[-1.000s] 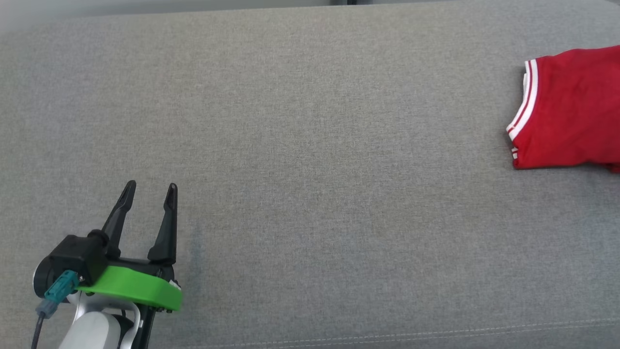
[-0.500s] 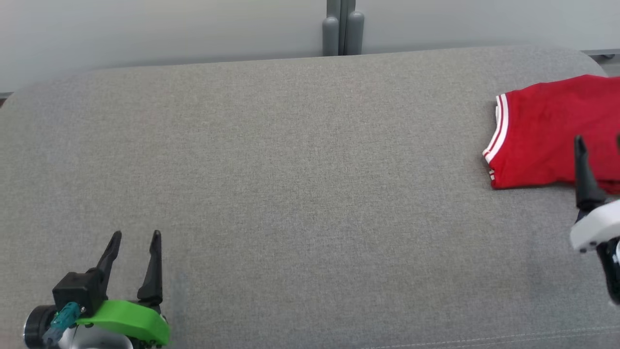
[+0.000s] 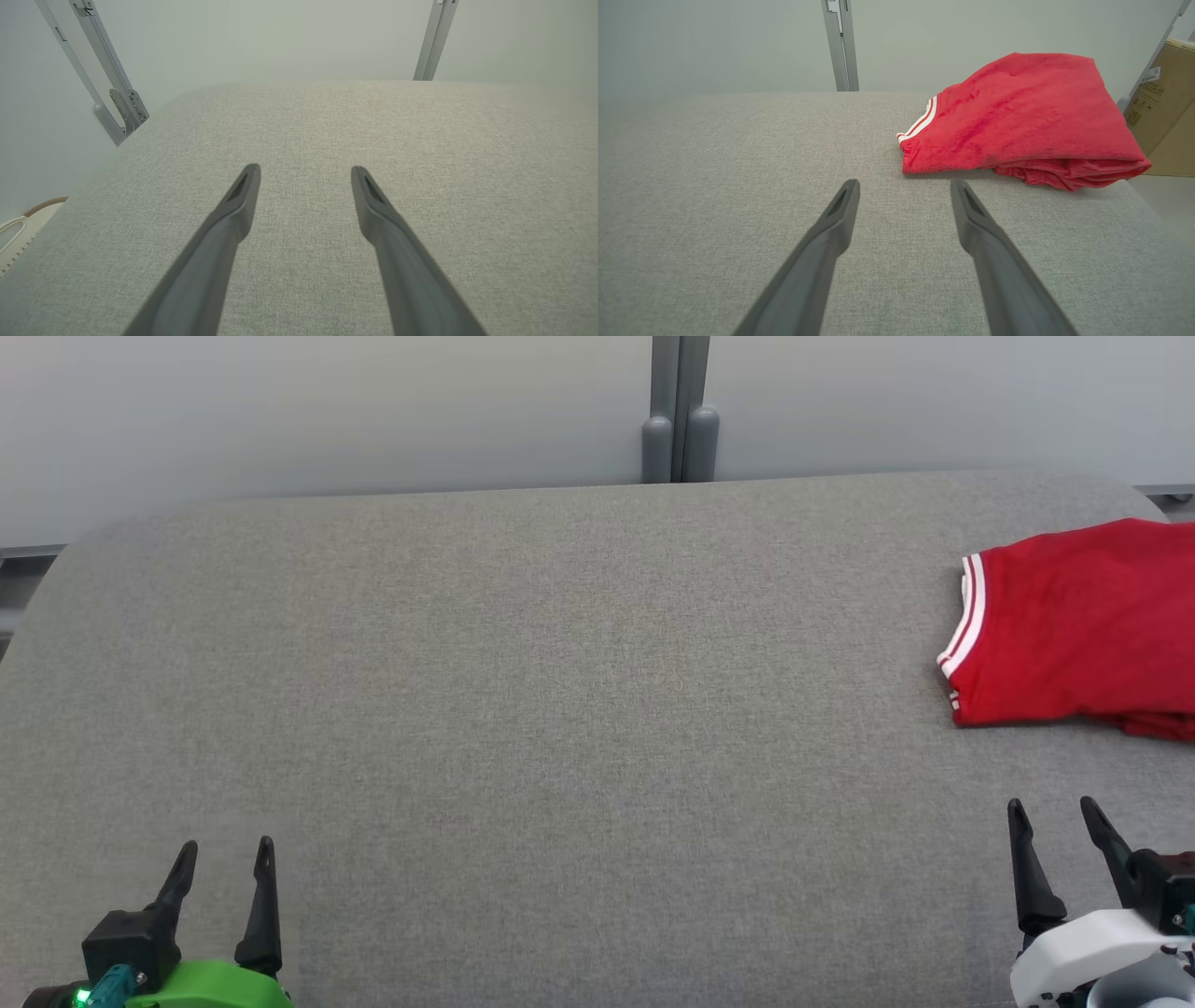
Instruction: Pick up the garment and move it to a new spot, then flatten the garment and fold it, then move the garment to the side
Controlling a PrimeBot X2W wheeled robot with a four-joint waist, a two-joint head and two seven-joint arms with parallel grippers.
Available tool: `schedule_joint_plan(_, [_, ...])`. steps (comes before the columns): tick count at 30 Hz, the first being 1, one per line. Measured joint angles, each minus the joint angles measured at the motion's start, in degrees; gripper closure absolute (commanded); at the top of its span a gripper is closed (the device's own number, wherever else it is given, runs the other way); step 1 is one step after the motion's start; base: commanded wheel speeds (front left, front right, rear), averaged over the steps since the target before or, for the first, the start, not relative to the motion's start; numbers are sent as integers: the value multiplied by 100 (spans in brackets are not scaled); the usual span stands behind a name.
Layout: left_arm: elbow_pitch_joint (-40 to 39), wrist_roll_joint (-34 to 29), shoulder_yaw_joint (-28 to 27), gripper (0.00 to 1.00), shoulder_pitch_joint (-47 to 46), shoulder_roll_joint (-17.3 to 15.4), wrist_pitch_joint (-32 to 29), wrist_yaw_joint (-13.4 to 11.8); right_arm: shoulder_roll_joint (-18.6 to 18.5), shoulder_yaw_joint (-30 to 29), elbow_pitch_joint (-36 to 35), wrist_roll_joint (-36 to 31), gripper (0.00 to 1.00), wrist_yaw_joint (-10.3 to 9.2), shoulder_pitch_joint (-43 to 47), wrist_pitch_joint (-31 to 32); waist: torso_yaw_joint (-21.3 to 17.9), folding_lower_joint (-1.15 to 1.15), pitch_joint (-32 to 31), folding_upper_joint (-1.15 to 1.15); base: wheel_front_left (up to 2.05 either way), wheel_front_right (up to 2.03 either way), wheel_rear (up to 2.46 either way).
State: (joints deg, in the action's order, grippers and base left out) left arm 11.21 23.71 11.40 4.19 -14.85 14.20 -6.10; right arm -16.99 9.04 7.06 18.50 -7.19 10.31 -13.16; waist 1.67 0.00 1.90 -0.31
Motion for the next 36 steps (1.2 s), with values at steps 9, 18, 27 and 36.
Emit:
schedule_joint_plan(9, [305, -46, -169, 100, 88, 162, -4, -44, 253, 0, 224, -243, 100, 7, 101, -41, 87, 0, -130, 0, 0, 0, 0])
schedule_joint_plan(18, [452, 223, -203, 100, 102, 316, -113, 7, 435, 30, 330, 35, 100, 79, 112, 10, 70, 0, -133, 0, 0, 0, 0])
schedule_joint_plan(27, [459, 869, -276, 100, 101, 382, -288, 108, 489, -79, 328, 716, 100, 165, 101, 127, 49, 0, -136, 0, 0, 0, 0])
schedule_joint_plan(36, [459, 1434, -410, 100, 79, 487, -465, 214, 619, -213, 330, 1401, 100, 266, 53, 294, 30, 0, -139, 0, 0, 0, 0])
